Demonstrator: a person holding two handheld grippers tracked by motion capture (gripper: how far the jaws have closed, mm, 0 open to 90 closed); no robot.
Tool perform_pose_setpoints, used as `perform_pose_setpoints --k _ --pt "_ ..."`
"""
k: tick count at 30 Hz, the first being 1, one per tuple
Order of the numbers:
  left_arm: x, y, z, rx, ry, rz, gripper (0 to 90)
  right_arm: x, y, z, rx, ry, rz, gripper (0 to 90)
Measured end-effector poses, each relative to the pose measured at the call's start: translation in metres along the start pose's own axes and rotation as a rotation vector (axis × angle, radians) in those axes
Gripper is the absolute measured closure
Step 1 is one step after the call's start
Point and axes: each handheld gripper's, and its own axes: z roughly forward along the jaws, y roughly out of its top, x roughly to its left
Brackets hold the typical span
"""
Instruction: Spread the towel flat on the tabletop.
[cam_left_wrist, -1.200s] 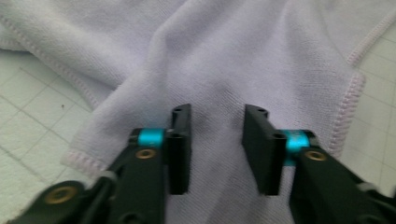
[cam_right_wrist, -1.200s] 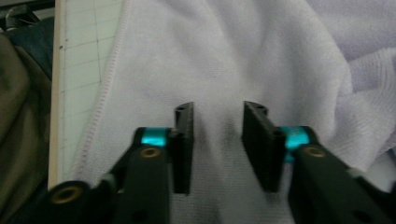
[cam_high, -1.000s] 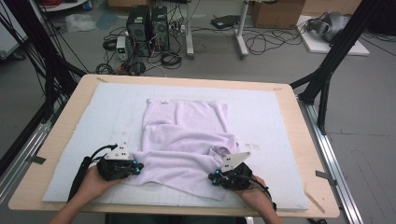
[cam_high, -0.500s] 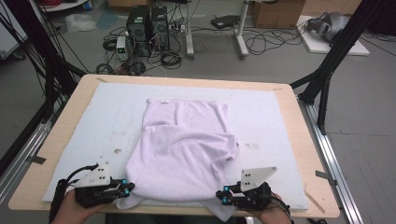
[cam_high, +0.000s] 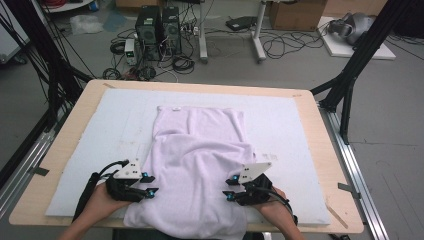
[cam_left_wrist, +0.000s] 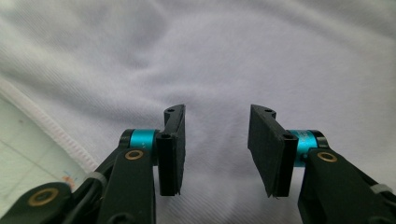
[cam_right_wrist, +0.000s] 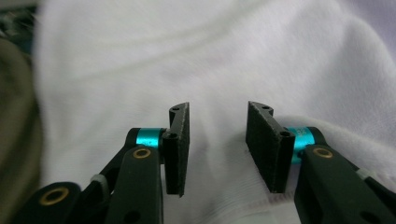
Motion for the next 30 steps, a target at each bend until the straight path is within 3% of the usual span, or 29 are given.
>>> perform_pose_setpoints --k 1,2,4,5,9,15,18,20,21,23,26,30 --pt "0.000 -0.002 0.000 -0.029 0.003 -0.009 63.7 -0.001 -0.001 0.004 0.023 0.001 -0.011 65.8" --pt "0.000 -0.002 0.000 -0.025 0.009 -0.009 70.9 -0.001 -0.001 0.006 0.045 -0.010 -0.020 70.0" --pt "-0.001 -0.002 -0.001 -0.021 0.004 -0.010 83.1 0.001 -0.003 0.007 0.038 -0.041 -0.032 81.6" --pt "-0.003 -0.002 -0.002 -0.016 0.011 -0.001 86.4 0.000 -0.003 0.006 0.040 -0.032 -0.018 85.4" --pt "-0.014 -0.006 -0.009 -0.016 0.019 -0.007 87.7 0.001 -0.008 -0.001 0.017 0.009 0.025 86.9" --pt "-0.040 -0.016 -0.032 -0.031 0.027 0.010 87.9 0.020 -0.014 -0.017 -0.009 0.044 0.018 86.8" --pt "-0.056 -0.015 -0.040 -0.052 -0.031 0.023 87.6 0.030 -0.016 -0.025 -0.022 0.079 0.012 86.5" --pt "-0.060 -0.011 -0.043 -0.070 -0.054 0.041 82.9 0.035 -0.017 -0.030 -0.043 0.150 0.022 79.8" --pt "-0.059 -0.009 -0.043 -0.080 -0.050 0.051 76.9 0.037 -0.015 -0.031 -0.052 0.181 0.025 75.6" --pt "-0.050 -0.004 -0.042 -0.099 -0.034 0.044 70.2 0.036 -0.011 -0.035 -0.055 0.157 0.010 71.2" --pt "-0.030 0.002 -0.035 -0.110 0.008 0.032 68.1 0.024 -0.002 -0.037 -0.063 0.101 0.012 65.5" --pt "-0.005 0.007 -0.015 -0.081 0.046 0.015 65.0 0.005 0.001 -0.027 -0.048 0.058 0.041 60.7"
